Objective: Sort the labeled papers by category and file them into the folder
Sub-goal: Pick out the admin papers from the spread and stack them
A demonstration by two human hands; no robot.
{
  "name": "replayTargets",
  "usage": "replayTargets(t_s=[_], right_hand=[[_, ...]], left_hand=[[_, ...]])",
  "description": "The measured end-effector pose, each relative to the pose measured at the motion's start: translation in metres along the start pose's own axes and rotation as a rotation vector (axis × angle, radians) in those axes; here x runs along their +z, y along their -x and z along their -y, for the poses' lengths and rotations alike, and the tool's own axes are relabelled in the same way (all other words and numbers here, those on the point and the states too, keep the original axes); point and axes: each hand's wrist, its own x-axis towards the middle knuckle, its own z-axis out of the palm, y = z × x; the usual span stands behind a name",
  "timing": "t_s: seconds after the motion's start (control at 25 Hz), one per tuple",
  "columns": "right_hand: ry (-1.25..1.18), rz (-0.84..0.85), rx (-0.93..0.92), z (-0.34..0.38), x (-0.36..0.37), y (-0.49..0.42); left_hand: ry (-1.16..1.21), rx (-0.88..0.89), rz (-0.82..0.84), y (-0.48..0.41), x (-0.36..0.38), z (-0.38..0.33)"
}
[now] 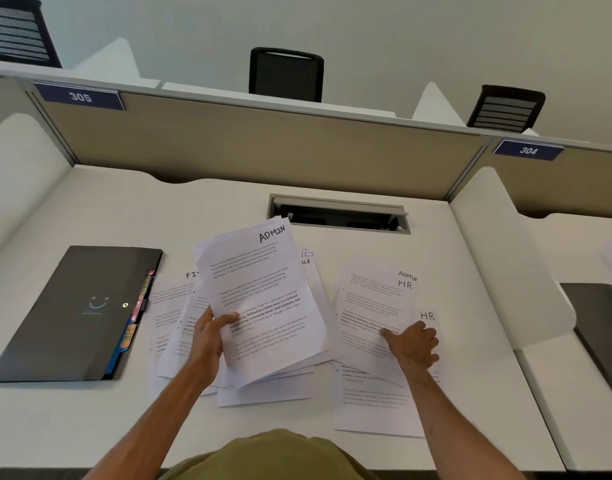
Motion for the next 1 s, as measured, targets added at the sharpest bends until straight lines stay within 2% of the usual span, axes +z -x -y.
replayTargets(t_s=[0.12, 0.28, 0.48, 0.72, 0.88, 1.0], right_hand=[[-0.041, 0.022, 0.008, -0.006, -0.002, -0.005], [-0.243, 0.022, 0.085, -0.01, -0.009, -0.011], [-0.508, -0.059, 0.109, -0.026, -0.019, -0.014], [-0.903, -0.192, 0.281, -0.035, -0.045, -0.026], [-0.97, -0.05, 0.36, -0.023, -0.044, -0.03], [-0.98, 0.062, 0.244, -0.001, -0.038, -0.016]], left_hand=[[-0.015, 0.0, 0.002, 0.005, 0.002, 0.002], [-0.032, -0.011, -0.009, 0.0, -0.004, 0.002], [-0.029, -0.004, -0.011, -0.005, -0.003, -0.001], [-0.027, -0.015, 0.023, -0.007, 0.012, 0.005], [-0.025, -0.021, 0.04, -0.006, 0.01, 0.006], [-0.017, -0.017, 0.036, -0.007, 0.0, 0.009]])
